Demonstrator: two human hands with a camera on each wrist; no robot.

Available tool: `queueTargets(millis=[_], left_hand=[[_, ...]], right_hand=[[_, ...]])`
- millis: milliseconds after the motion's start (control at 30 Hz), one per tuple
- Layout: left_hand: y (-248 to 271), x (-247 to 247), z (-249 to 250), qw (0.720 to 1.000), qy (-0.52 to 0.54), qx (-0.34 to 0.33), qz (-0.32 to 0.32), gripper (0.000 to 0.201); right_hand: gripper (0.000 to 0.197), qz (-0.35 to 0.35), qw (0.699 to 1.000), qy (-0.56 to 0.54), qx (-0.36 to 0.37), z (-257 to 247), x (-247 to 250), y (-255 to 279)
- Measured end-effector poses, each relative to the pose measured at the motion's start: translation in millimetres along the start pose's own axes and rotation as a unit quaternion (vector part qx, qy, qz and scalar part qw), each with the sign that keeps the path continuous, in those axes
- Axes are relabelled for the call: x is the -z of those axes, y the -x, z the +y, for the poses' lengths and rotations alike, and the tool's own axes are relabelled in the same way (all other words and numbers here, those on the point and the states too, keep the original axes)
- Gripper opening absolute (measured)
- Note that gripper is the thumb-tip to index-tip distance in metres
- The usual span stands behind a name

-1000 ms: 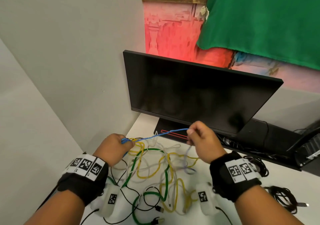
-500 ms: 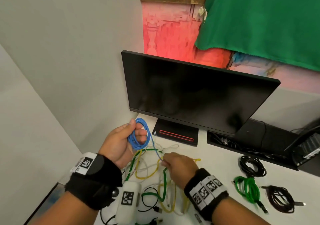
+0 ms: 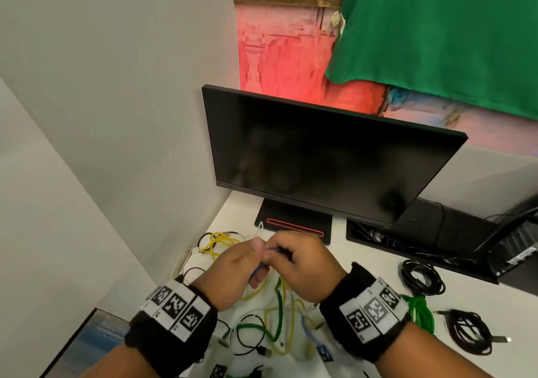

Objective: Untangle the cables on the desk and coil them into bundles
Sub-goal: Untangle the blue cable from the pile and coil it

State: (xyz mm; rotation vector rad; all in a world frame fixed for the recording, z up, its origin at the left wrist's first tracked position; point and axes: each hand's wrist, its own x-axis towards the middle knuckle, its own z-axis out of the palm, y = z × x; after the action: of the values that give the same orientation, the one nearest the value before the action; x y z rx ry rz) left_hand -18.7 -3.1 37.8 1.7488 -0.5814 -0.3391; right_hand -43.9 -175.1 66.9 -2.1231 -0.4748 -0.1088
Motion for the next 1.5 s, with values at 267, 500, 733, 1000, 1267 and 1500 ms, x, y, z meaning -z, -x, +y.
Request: queueTargets(millis=[267,500,733,1000,1267,1500], left_hand=[[-2,38,-6,0.986,0.07,0.126,0.082,0.047],[-4,45,-5,0.984,0.013,0.163,0.064,0.048],[2,83,-2,0.971,-0.012,0.184,0.154,0.044],[7,28,12,0.951,0.224,0.206,0.051,0.041],[-1,6,19,0.923,0.329,0.199,0.023,0.044],[-3,22,13,0.92,0.343,0.182,0.047,0.043]], right_hand=[[0.015,-0.134,0.979,-0.021,-0.154,35,29,12],[0.042,-0.271,0.946,0.073,-0.16,39,25,21],[0.02,-0.25,0.944,0.14,-0.167,46,35,26],[0.02,0.058,0.96,0.008,-0.275,60,14,-1],[0.025,0.085,0.951,-0.165,-0.249,49,-17,-11],[0.024,-0.02,0.94,-0.247,-0.234,57,-5,-3]])
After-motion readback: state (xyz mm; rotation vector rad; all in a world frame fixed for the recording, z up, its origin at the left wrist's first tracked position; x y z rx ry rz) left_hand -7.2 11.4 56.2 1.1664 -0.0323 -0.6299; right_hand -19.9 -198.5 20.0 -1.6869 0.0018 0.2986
